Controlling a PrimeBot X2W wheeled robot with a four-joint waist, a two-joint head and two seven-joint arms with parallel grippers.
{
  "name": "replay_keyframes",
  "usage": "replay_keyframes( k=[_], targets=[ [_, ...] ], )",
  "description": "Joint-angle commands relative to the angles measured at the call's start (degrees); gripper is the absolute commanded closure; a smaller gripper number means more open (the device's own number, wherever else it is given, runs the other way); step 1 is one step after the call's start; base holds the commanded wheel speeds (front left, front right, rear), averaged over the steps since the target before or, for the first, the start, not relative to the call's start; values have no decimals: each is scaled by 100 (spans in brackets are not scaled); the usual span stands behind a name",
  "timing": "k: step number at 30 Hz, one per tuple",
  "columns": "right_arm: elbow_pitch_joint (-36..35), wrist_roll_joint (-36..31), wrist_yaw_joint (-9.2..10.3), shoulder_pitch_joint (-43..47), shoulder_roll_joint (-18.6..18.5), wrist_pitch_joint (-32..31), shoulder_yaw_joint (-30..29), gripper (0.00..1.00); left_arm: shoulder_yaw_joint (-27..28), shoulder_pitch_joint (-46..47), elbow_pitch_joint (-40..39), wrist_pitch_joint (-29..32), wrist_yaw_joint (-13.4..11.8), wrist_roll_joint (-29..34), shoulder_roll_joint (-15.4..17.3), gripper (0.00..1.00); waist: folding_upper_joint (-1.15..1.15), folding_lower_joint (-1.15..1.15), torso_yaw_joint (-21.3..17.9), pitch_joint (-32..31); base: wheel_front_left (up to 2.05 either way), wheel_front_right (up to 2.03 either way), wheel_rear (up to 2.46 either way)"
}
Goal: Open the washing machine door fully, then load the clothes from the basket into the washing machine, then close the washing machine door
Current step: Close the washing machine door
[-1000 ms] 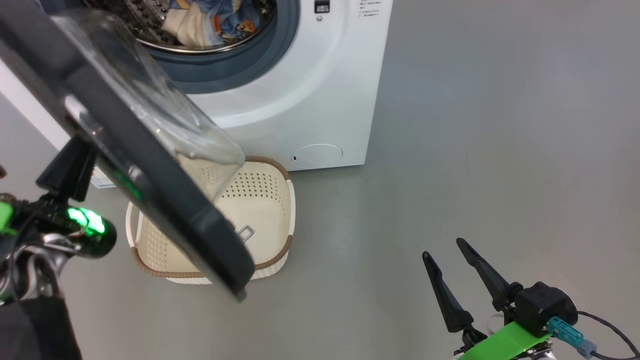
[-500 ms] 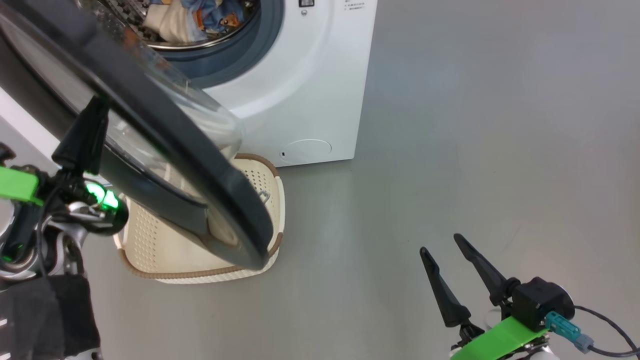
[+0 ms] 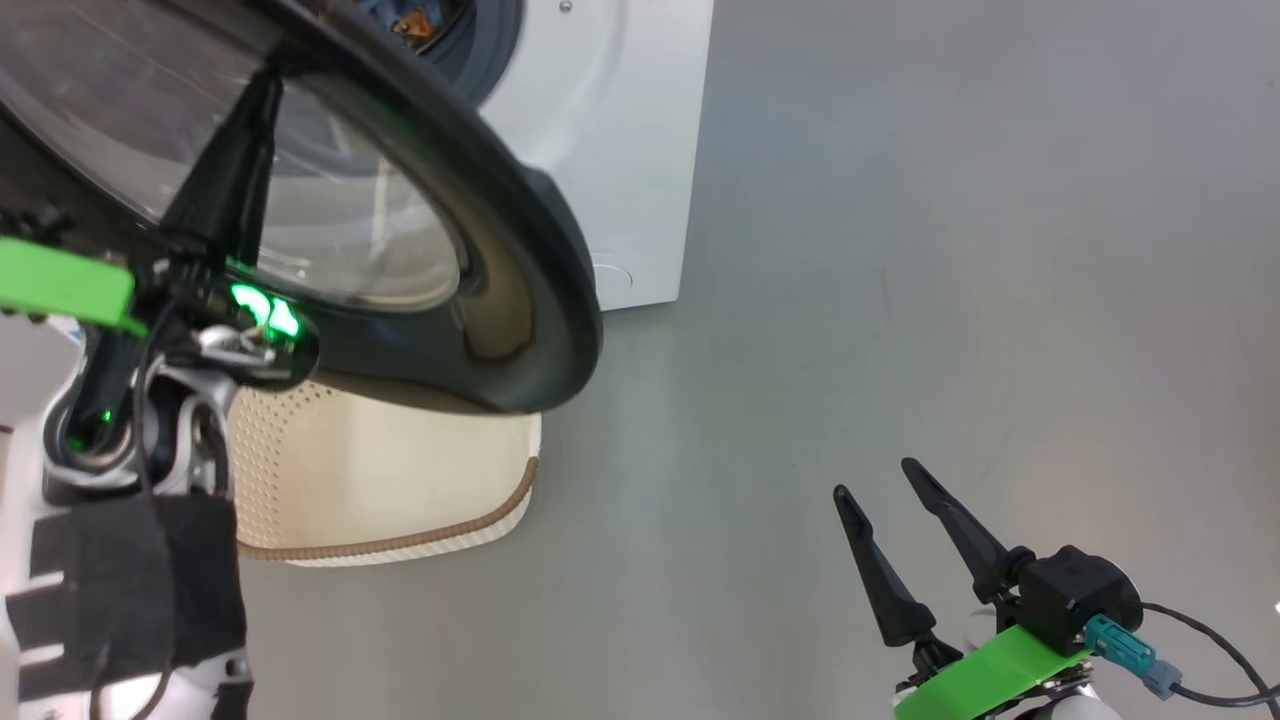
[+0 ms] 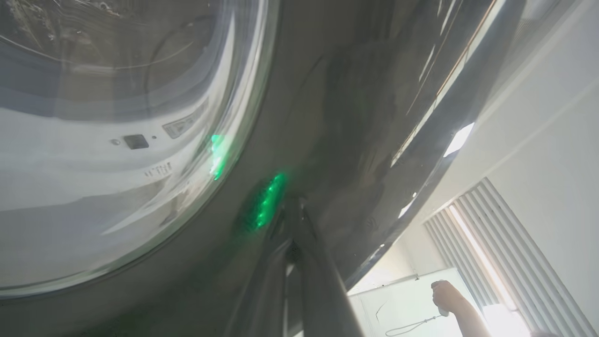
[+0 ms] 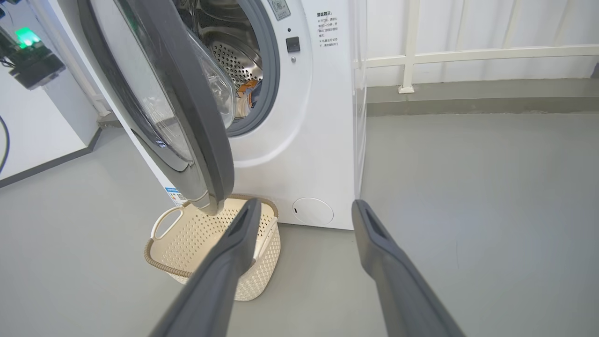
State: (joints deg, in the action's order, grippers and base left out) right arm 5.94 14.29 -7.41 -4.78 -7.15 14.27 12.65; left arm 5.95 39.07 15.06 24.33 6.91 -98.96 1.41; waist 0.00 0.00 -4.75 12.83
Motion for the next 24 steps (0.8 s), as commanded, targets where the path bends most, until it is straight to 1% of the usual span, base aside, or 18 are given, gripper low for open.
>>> replay_keyframes(
  k=[1,2,6,13,15,18,20,24],
  targets=[
    [-139,75,-8,-177,20,72,170,0,90,239,-172,-91,58,93,147,100,0,0,-29,37,0,0,0],
    [-147,75,-8,-195,28,72,167,0,45,298,-83,-302,58,282,147,100,0,0,-50,67,0,0,0],
    [-160,69,-8,-210,46,72,146,0,0,373,82,-631,58,508,147,100,0,0,-68,104,0,0,0],
    [-155,47,-8,-193,67,73,62,0,-39,359,99,-816,58,537,147,100,0,0,62,71,0,0,0],
    [-159,46,-8,-179,68,73,36,0,-16,300,68,-890,58,671,168,100,0,0,113,21,0,0,0],
    [-157,50,-8,-153,66,73,-3,0,-126,139,-19,-1091,58,1154,345,100,0,0,181,-78,0,0,0],
    [-165,61,-8,-124,72,73,-29,0,-309,-16,-126,-1332,58,1613,542,100,0,0,219,-166,0,0,0],
    [-160,83,-8,-14,98,73,-58,0,-671,-410,-342,-2158,58,2478,971,100,0,0,284,-399,0,0,0]
  ],
)
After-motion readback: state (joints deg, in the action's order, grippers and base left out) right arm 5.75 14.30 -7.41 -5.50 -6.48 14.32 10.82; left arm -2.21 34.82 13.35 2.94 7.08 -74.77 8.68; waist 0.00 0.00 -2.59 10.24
